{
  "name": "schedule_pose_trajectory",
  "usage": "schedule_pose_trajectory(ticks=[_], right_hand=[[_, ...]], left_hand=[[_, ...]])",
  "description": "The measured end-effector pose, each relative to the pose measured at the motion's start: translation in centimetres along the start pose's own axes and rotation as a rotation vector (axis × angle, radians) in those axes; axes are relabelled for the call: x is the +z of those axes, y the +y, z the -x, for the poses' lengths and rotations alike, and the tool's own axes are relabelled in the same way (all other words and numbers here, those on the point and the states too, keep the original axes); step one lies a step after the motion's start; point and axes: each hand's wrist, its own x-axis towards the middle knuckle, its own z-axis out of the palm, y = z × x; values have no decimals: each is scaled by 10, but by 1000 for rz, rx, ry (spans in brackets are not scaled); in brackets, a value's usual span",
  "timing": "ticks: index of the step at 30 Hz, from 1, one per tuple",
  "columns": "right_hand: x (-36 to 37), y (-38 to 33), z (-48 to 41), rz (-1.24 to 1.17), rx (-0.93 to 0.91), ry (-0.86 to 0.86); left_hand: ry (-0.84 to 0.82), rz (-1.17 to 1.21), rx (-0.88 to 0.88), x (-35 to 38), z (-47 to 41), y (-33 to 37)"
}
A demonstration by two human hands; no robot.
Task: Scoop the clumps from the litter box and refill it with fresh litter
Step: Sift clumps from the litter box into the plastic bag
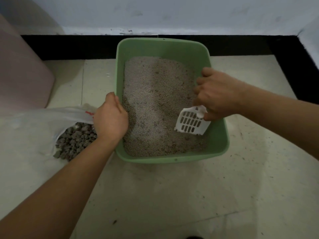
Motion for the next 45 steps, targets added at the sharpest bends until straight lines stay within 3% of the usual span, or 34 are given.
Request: schedule_pose_trajectory(ticks=[11, 18, 21, 23, 29, 34, 40, 45], right_hand=[[47, -22, 13, -361, 199, -100], [35, -85, -6, -873, 437, -78], [37, -114, -17, -1293, 490, -146], [40, -126, -22, -1442, 506, -93], [41, -135, -35, -1586, 467, 77], [47, -121, -25, -1815, 414, 121], [52, -95, -15, -1850, 599, 264], [48, -90, -10, -1796, 541, 193]], left_hand=[[-6, 41, -26, 3, -1, -2], [-22, 63, -46, 3, -2, -2], [-17, 59, -50, 4, -2, -2], [-19, 67, -49, 4, -2, -3], [-27, 140, -62, 3, -3, -4], [-39, 160, -73, 1, -3, -3], [-54, 180, -92, 1, -3, -1], [-46, 201, -93, 1, -2, -1]])
